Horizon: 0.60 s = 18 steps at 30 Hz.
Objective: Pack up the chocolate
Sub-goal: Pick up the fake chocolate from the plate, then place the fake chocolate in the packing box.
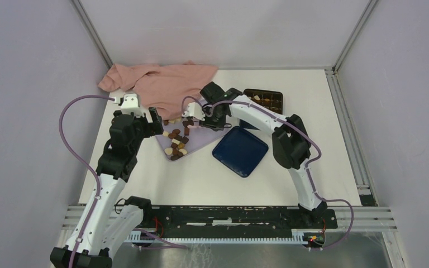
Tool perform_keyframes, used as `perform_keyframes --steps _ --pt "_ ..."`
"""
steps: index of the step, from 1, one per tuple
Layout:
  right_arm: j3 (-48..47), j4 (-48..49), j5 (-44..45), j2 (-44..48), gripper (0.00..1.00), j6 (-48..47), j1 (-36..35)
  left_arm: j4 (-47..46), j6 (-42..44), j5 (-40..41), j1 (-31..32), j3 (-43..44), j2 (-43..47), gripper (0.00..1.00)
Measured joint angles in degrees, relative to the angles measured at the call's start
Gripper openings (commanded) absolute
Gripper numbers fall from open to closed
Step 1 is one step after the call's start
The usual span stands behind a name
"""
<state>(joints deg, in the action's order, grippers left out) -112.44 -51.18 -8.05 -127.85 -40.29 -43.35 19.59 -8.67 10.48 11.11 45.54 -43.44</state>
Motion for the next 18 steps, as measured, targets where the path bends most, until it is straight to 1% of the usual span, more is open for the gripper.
perform_keyframes --steps 3,5,8,12,18 --pt "2.3 0.3 -1.8 4.5 0.21 0.1 0.8 0.0 0.0 0.0 0.0 0.0 0.0 0.94" --pt "5.3 0.7 -2.9 8.6 0.21 0.1 2.0 0.0 0.0 0.1 0.0 0.0 0.0 0.94" --pt "11.6 1.6 -4.2 15.7 0.21 0.2 5.7 0.0 0.0 0.1 0.0 0.0 0.0 0.94" --pt "18.4 2.9 -5.0 22.9 0.21 0.0 14.6 0.0 0.0 0.1 0.0 0.0 0.0 0.94" --pt "24.2 5.8 -1.7 25.2 0.22 -0.7 27.3 0.0 0.0 0.2 0.0 0.0 0.0 0.94"
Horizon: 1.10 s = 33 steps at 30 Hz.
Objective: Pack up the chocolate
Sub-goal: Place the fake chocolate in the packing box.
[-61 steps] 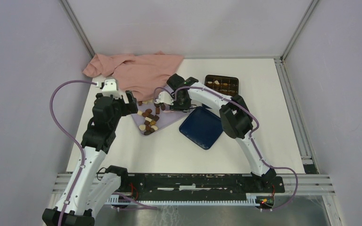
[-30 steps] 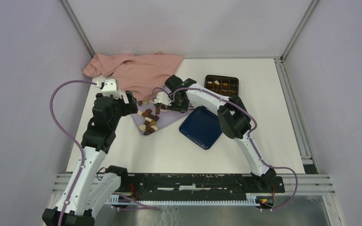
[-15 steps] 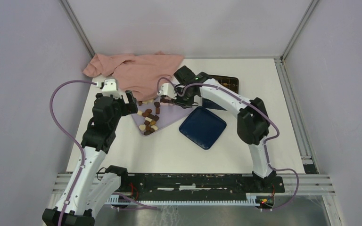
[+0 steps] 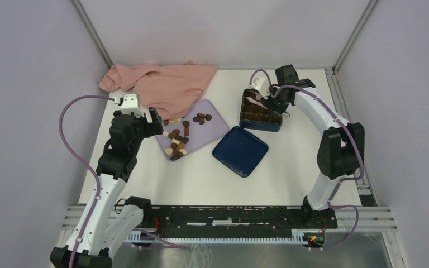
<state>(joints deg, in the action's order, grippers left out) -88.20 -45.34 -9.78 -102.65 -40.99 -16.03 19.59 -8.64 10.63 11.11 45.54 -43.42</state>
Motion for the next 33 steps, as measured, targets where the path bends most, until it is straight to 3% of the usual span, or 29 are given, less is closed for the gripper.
perform_keyframes --steps 8,24,33 --pt "3.8 0.5 2.4 -1.0 0.24 -1.2 6.9 0.0 0.0 0.0 0.0 0.0 -0.1 0.94" --pt "4.0 2.5 4.6 -6.0 0.27 -1.3 9.8 0.0 0.0 -0.3 0.0 0.0 -0.2 0.94" --pt "4.0 3.0 5.4 -7.0 0.35 -1.2 10.1 0.0 0.0 -0.3 0.0 0.0 -0.2 0.94"
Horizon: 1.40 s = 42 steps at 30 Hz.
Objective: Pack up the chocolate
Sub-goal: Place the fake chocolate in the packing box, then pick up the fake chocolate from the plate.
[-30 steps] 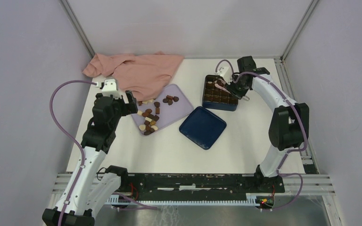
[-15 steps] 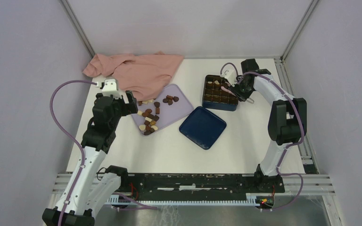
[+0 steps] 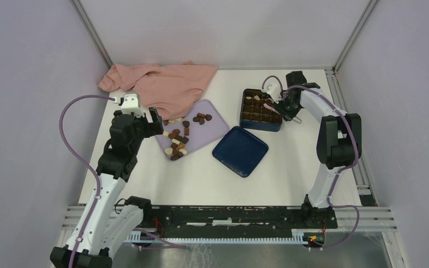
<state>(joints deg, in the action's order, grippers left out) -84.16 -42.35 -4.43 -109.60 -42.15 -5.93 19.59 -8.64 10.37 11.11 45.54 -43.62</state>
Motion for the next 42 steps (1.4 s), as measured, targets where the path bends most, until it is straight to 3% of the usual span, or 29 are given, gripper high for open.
perform_keyframes --steps 11,24,31,35,42 --pt "0.0 0.8 0.5 -0.2 0.46 0.3 0.0 0.0 0.0 0.0 0.0 0.0 0.0 0.94" --pt "0.0 1.1 -0.2 0.3 0.41 0.4 0.0 0.0 0.0 0.0 0.0 0.0 0.0 0.94" --pt "-0.2 -0.5 -5.3 5.3 0.38 1.0 -1.5 0.0 0.0 0.0 0.0 0.0 0.0 0.94" --pt "-1.4 -1.3 -8.5 7.3 0.37 1.4 -6.7 0.0 0.0 0.1 0.0 0.0 0.1 0.94" --pt "-2.8 -1.3 -13.0 6.9 0.38 2.4 -26.1 -0.1 0.0 2.5 0.0 -0.5 1.6 0.94"
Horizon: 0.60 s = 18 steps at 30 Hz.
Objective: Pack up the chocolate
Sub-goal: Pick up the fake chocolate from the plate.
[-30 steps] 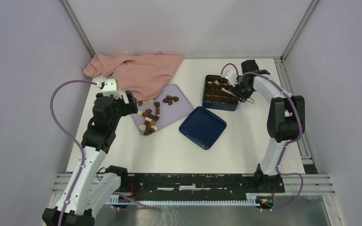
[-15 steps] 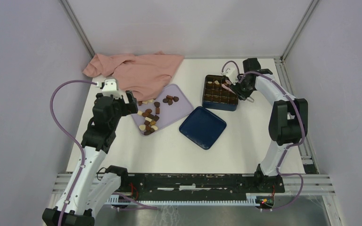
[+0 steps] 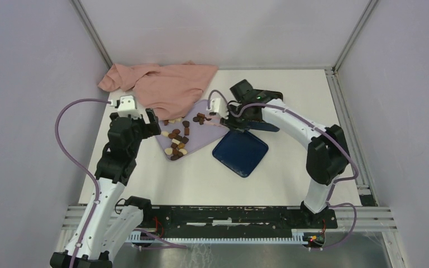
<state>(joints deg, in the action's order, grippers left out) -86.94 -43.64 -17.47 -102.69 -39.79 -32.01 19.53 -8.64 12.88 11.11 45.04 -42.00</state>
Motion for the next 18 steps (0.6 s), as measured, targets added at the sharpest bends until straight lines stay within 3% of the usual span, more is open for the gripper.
perform_keyframes --steps 8,18 --pt "-5.9 -1.0 2.4 -8.7 0.38 0.2 -13.2 -0.4 0.0 4.9 0.0 -1.0 3.2 0.95" --pt "-12.9 -2.9 9.2 -20.2 0.39 0.0 -16.9 -0.4 0.0 7.8 0.0 -1.3 3.9 0.95"
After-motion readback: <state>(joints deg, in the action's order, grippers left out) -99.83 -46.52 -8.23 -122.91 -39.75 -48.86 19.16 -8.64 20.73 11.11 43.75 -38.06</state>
